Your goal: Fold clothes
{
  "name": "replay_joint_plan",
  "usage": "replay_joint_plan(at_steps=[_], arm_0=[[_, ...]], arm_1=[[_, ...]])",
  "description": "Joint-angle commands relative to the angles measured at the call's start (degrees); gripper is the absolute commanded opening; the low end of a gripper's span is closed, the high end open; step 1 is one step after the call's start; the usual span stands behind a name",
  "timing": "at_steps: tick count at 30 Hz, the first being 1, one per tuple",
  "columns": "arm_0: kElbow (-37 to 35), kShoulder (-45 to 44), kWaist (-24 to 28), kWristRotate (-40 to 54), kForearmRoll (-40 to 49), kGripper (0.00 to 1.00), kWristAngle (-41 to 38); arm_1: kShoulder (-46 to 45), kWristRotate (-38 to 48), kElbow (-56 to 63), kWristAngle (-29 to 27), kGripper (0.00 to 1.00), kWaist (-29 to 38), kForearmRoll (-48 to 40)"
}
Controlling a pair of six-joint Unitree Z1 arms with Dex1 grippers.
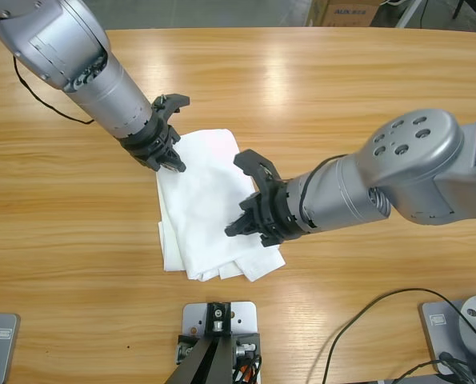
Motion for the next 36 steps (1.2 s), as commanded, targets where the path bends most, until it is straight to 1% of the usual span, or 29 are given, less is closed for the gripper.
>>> replay_joint_plan(at_steps=[1,7,13,20,26,29,31,32,33,34,35,36], arm_0=[[0.50,4.38,-0.12,-1.03,0.32,0.000,-0.40],[2.03,4.73,1.12,-1.65,0.30,0.000,-0.40],[3.40,5.11,3.30,-2.42,0.25,0.000,-0.23],[3.86,5.01,3.85,-3.72,0.32,0.000,1.09],[4.35,4.88,4.94,-4.83,0.37,0.000,1.99],[5.95,2.34,7.00,-6.27,0.41,0.000,2.94],[6.62,-1.55,8.75,-7.19,0.41,0.000,3.57],[6.55,-3.80,9.40,-7.27,0.41,0.000,4.10],[6.30,-6.03,9.79,-7.27,0.41,0.000,4.54],[5.90,-8.00,9.90,-7.22,0.51,0.000,4.61],[5.14,-9.60,9.79,-7.10,0.79,0.000,4.59],[4.16,-10.69,9.02,-6.87,1.01,0.000,4.34]], arm_1=[[5.58,1.30,4.52,-1.30,0.000,-1.52,-4.86],[10.93,3.17,10.99,-1.32,0.000,-2.43,-14.14],[6.02,4.78,13.99,-2.83,0.000,-2.43,-14.01],[-2.92,4.75,13.91,-6.33,0.000,-2.43,-5.88],[-7.76,4.84,13.48,-8.28,0.000,-2.43,0.21],[-12.36,5.45,13.48,-11.71,0.000,-2.43,4.97],[-16.56,5.89,13.34,-15.19,0.000,-2.43,9.75],[-18.78,6.24,13.03,-17.16,0.015,-2.43,12.55],[-20.92,6.61,12.67,-18.88,0.338,-2.43,14.64],[-23.00,6.95,11.59,-20.90,0.825,-2.43,17.63],[-24.14,7.35,10.67,-22.06,0.979,-2.43,19.93],[-25.07,7.70,9.95,-23.49,1.000,-2.43,21.97]])
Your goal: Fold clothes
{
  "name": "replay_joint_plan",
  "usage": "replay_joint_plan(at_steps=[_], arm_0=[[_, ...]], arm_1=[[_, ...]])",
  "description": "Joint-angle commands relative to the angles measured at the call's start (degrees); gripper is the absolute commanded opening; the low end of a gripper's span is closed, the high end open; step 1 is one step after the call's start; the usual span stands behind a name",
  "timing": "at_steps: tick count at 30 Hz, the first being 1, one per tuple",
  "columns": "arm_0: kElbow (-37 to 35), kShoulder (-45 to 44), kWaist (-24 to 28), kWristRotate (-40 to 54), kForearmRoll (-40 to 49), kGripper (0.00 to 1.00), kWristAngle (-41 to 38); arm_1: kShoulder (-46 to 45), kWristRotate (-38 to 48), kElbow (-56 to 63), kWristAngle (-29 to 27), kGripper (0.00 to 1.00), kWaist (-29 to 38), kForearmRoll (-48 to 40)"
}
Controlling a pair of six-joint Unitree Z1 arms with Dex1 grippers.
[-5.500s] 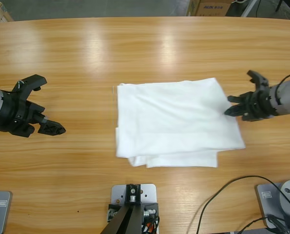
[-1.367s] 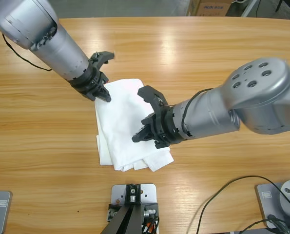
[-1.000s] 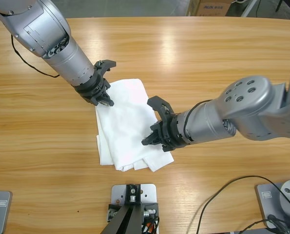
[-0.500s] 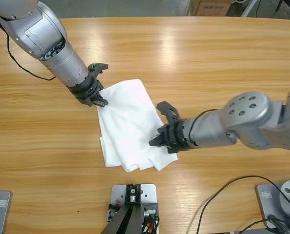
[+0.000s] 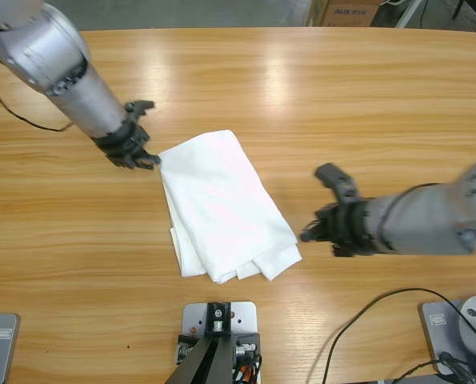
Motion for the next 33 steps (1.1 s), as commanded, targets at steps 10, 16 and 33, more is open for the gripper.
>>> replay_joint_plan(at_steps=[10,16,33], arm_0=[[-7.58,-10.07,-15.64,22.17,6.25,0.996,0.03],[-8.22,-6.52,-22.77,23.12,7.11,0.996,3.83],[-13.89,5.82,-28.66,26.32,7.79,1.000,14.94]], arm_1=[[-17.94,5.30,-9.73,-12.06,1.000,-0.59,28.09],[-14.29,5.21,-9.73,-11.38,1.000,-1.64,30.08],[-13.36,4.86,-9.52,-9.18,1.000,-4.45,27.46]])
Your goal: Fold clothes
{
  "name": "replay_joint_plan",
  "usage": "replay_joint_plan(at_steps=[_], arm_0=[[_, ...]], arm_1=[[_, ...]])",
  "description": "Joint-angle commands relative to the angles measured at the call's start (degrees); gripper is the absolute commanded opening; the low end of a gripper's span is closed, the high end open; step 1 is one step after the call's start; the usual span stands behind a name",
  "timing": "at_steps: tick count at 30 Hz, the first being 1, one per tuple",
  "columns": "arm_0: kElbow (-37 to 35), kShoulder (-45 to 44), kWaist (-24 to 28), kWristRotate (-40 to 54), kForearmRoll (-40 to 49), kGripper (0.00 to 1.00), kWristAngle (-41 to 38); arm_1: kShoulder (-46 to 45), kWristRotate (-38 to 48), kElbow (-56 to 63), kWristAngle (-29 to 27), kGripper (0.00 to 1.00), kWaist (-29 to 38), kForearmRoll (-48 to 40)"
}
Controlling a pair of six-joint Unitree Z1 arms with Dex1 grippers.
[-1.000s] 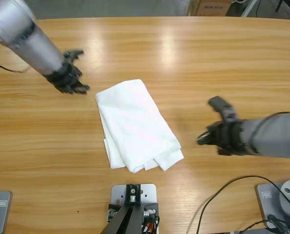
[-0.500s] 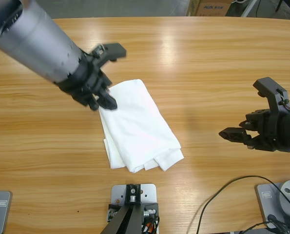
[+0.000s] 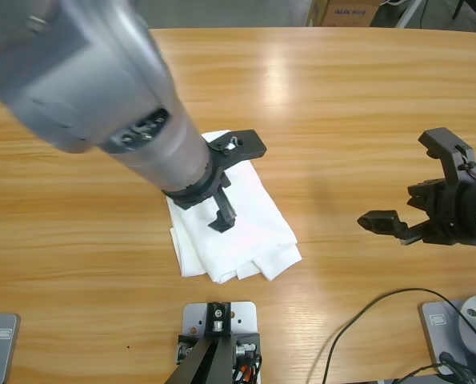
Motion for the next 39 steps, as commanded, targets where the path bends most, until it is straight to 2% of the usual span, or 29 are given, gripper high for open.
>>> replay_joint_plan(at_steps=[1,4,11,20,23,27,31,36,39], arm_0=[[-0.43,8.45,-1.59,5.47,0.47,1.000,5.16],[-1.77,9.75,-1.62,8.44,0.15,1.000,5.16],[-3.74,14.78,-1.50,8.83,0.24,0.996,2.63],[-3.79,17.11,3.33,7.77,1.59,0.991,-4.18],[-3.72,17.66,4.41,6.63,1.77,0.991,-2.80],[-3.91,18.41,5.09,5.35,1.82,0.991,3.24],[-4.67,18.70,9.82,3.38,1.82,0.991,3.49],[-5.32,18.98,22.97,-5.13,1.82,0.991,3.63],[-8.91,20.42,29.56,-7.08,1.89,0.993,3.63]], arm_1=[[2.16,0.26,0.49,1.95,1.000,-1.35,-2.12],[2.60,0.26,1.16,2.55,1.000,-1.35,-3.30],[3.53,0.26,1.43,2.65,1.000,-1.77,-4.04],[3.71,0.26,1.64,2.65,1.000,-2.40,-4.45],[3.30,0.26,1.64,2.65,1.000,-2.40,-4.45],[2.42,0.26,1.72,2.65,1.000,-2.40,-4.45],[2.07,0.26,1.72,2.65,1.000,-2.40,-4.45],[2.32,0.26,1.93,2.78,1.000,-2.40,-4.81],[3.02,0.26,2.37,3.11,1.000,-2.40,-5.68]])
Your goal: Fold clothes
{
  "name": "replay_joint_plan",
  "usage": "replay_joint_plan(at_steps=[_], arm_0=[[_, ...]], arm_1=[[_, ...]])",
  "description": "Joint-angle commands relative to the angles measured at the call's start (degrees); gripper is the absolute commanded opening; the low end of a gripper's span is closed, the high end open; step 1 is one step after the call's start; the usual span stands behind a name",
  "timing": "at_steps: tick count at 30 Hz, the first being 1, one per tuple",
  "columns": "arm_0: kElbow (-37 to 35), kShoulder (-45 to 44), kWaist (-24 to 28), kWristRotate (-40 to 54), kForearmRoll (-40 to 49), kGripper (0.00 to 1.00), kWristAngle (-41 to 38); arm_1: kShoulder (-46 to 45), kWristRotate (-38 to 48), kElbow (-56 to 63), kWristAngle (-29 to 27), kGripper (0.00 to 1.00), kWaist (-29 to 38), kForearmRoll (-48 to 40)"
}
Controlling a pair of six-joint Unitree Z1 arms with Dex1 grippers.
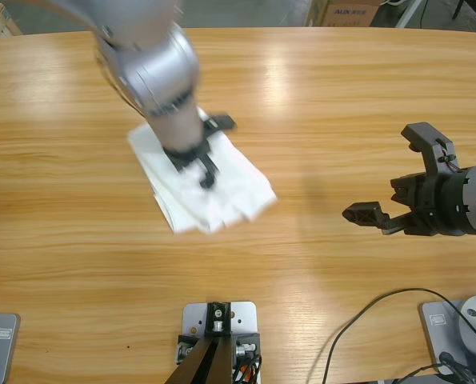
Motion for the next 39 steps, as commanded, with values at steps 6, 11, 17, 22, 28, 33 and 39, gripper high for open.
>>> replay_joint_plan(at_steps=[6,11,17,22,28,33,39], arm_0=[[-13.64,11.31,27.37,-11.21,5.17,1.000,1.25],[-24.28,15.75,33.45,-13.64,9.00,0.996,1.34],[-36.20,21.18,40.16,-13.95,15.04,0.996,1.42],[-43.79,24.15,43.66,-11.63,16.26,0.996,1.67],[-49.24,25.39,43.50,-9.86,19.12,1.000,1.65],[-52.62,19.27,41.76,-10.56,26.86,1.000,1.69],[-33.17,-2.60,36.88,-10.47,27.12,0.997,1.23]], arm_1=[[2.86,0.26,2.21,1.46,1.000,-1.25,-3.09],[4.54,0.26,1.88,2.22,1.000,-1.72,-3.74],[5.25,0.26,2.02,2.73,1.000,-1.72,-3.76],[6.11,0.26,1.91,3.13,1.000,-1.72,-3.79],[6.92,0.18,0.75,3.20,1.000,-1.72,-3.93],[4.00,0.07,0.61,2.08,1.000,-1.72,-2.56],[-2.08,-4.96,-7.38,-5.34,1.000,-1.72,11.24]])
